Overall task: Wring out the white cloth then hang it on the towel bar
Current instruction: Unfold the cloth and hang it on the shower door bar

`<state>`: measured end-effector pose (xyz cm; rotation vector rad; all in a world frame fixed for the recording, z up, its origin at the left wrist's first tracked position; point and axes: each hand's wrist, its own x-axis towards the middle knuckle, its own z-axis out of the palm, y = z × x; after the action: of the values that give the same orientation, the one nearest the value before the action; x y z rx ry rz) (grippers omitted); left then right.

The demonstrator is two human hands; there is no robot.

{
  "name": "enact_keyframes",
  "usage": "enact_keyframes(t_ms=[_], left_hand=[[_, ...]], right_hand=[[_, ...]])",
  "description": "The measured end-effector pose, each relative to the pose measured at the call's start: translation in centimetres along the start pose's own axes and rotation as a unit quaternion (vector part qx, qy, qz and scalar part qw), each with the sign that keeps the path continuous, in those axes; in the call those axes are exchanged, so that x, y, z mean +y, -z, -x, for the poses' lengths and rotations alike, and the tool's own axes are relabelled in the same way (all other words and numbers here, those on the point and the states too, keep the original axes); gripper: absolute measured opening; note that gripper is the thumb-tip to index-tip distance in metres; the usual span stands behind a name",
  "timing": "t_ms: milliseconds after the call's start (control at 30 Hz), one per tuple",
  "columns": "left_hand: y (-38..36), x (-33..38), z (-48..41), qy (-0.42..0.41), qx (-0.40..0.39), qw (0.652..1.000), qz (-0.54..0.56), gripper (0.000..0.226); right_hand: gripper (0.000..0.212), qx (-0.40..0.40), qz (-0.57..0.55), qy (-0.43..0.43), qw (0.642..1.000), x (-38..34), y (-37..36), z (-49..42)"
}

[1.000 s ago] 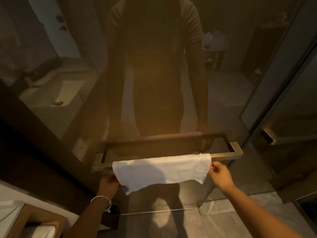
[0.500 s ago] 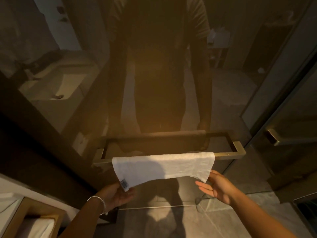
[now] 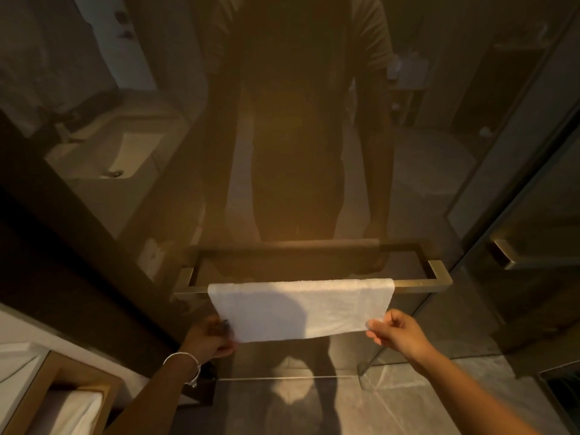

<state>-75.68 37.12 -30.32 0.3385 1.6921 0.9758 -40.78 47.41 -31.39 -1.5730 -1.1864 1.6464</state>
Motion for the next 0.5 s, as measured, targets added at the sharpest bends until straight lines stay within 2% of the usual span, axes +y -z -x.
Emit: enact_keyframes(t_ms=[133, 300, 500], left_hand=[[-0.4, -0.2, 0.2, 0.005, 0.023, 1.0, -0.006, 0.032], [-0.3, 0.2, 0.2, 0.008, 0.032, 0.999, -0.037, 0.041], [-0.4, 1.0, 0.4, -0.006, 0.016, 0.993, -0.115, 0.027]], right_hand=[[0.029, 0.02, 0.019, 0.002, 1.0, 0.4, -0.2, 0.1], [0.027, 0.002, 0.061, 0.004, 0.998, 0.2, 0.0, 0.5], [0.026, 0.012, 0.066, 0.022, 0.998, -0.6, 0.1, 1.0]])
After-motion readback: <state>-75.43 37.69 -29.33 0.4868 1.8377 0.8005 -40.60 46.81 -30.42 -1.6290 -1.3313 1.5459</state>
